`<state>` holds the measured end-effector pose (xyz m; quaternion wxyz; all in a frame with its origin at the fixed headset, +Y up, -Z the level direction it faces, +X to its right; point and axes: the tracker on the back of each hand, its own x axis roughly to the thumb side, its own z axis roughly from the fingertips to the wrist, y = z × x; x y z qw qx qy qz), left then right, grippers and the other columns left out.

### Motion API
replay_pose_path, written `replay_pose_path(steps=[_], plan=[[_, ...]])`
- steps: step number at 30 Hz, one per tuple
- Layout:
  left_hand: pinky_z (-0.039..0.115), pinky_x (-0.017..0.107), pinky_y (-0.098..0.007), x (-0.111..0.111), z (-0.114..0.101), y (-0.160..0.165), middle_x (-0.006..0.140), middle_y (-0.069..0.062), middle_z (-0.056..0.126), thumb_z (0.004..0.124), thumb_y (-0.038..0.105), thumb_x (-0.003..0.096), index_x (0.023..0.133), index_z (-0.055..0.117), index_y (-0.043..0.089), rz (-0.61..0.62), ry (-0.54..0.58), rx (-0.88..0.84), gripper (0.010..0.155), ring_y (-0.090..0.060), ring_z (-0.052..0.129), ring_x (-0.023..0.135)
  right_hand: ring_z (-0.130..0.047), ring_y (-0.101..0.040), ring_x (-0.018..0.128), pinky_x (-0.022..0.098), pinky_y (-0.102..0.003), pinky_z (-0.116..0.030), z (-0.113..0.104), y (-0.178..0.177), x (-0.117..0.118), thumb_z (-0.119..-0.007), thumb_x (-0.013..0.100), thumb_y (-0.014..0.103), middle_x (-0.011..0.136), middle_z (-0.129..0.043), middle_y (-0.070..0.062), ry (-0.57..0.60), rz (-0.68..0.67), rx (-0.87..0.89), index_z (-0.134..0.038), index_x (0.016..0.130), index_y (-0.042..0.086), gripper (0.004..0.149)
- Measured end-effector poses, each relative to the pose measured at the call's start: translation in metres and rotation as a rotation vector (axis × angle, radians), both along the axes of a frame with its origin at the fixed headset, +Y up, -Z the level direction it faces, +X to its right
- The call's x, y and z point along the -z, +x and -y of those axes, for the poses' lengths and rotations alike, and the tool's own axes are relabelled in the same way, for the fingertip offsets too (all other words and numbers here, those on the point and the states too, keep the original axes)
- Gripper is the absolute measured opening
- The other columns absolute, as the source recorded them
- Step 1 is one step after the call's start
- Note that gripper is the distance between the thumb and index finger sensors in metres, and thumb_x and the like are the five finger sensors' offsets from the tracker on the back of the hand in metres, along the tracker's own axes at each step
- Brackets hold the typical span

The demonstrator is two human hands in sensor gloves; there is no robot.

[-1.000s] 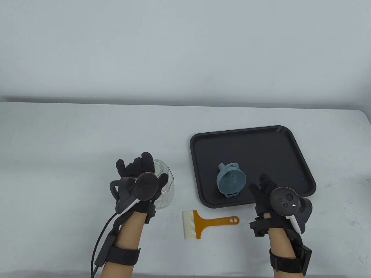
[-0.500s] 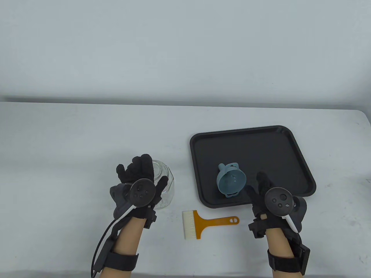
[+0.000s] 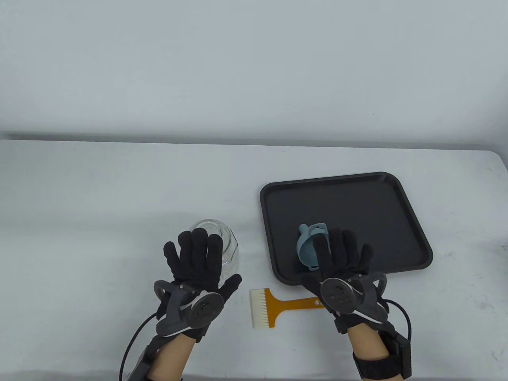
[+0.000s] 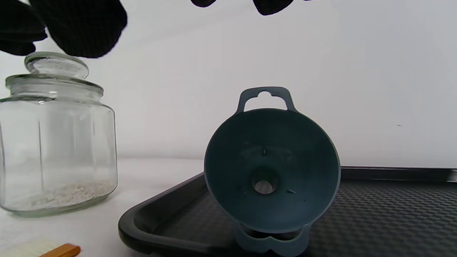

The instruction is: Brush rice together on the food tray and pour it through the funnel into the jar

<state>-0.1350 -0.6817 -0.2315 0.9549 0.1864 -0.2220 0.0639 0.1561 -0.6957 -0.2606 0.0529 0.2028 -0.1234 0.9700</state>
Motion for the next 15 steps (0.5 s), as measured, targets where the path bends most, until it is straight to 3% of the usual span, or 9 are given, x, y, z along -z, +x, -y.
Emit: replay_pose_path(steps=[15], plan=[[0.003,0.053,-0.088,-0.002,0.012,0.004,0.111,-0.044,0.01,0.064,0.056,0.0538,0.114,0.016,-0.001,0.013,-0.087,0.082,0.096,-0.08,0.013,0.096,-0.022,-0.067,0.099,0.052,-0.084,-0.016,0.007,-0.006,0.001,-0.064,0.05,0.06,0.111,-0.019,-0.033,-0.038,0.005,-0.067,-0.02,0.108,0.008,0.09]])
